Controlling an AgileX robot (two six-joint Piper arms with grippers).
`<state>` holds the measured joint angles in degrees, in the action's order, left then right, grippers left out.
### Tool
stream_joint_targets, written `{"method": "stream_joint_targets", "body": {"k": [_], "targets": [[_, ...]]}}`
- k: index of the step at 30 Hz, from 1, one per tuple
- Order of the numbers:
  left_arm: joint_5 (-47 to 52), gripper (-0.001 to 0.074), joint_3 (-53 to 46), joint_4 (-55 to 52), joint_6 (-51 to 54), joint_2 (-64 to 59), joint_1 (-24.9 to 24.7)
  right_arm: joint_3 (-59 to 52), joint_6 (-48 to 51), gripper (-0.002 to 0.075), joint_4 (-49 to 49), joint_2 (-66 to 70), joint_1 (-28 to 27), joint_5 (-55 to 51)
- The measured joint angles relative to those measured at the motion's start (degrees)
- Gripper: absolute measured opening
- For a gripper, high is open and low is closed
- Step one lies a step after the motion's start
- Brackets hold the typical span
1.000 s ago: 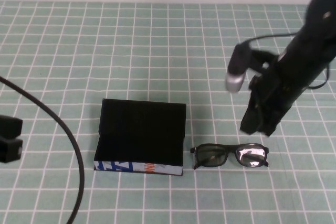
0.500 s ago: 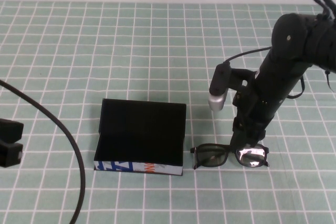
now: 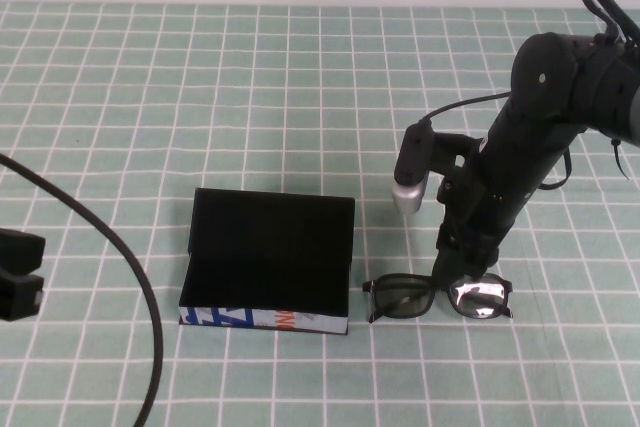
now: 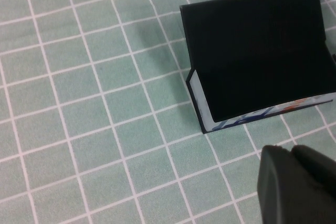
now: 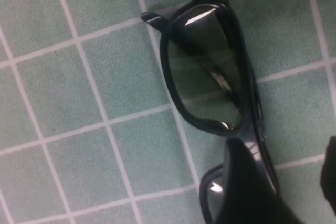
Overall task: Return glasses to glasses case
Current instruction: Pick up the glasses from the table, then place the glasses in the glasses case
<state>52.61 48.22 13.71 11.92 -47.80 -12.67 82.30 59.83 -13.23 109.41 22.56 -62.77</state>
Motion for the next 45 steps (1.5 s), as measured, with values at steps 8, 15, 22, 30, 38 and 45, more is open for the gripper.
{"method": "stream_joint_targets", "body": {"k": [8, 15, 22, 30, 38, 45], "targets": [[0.3, -0.0002, 0.0, 0.1, 0.0, 0.0, 0.0, 0.0, 3.0, 0.0293, 0.0, 0.0, 0.1, 0.0], [0.5, -0.0002, 0.0, 0.1, 0.0, 0.0, 0.0, 0.1, 5.2, 0.0286, 0.0, 1.2, 1.8, 0.0], [0.6, -0.0002, 0.0, 0.1, 0.0, 0.0, 0.0, 0.1, 5.2, 0.0256, 0.0, 5.1, 2.1, 0.1], [0.6, -0.0002, 0.0, 0.1, 0.0, 0.0, 0.0, 0.1, 5.2, 0.0086, 0.0, 5.2, 2.1, -1.2], [0.6, -0.0002, 0.0, 0.1, 0.0, 0.0, 0.0, 4.0, 5.2, 0.0059, 0.8, 5.2, 2.1, -5.8], [0.8, -0.0002, 0.0, 0.1, 0.0, 0.0, 0.0, 12.5, 1.8, 0.0059, -1.1, 3.9, 2.1, -6.3]]}}
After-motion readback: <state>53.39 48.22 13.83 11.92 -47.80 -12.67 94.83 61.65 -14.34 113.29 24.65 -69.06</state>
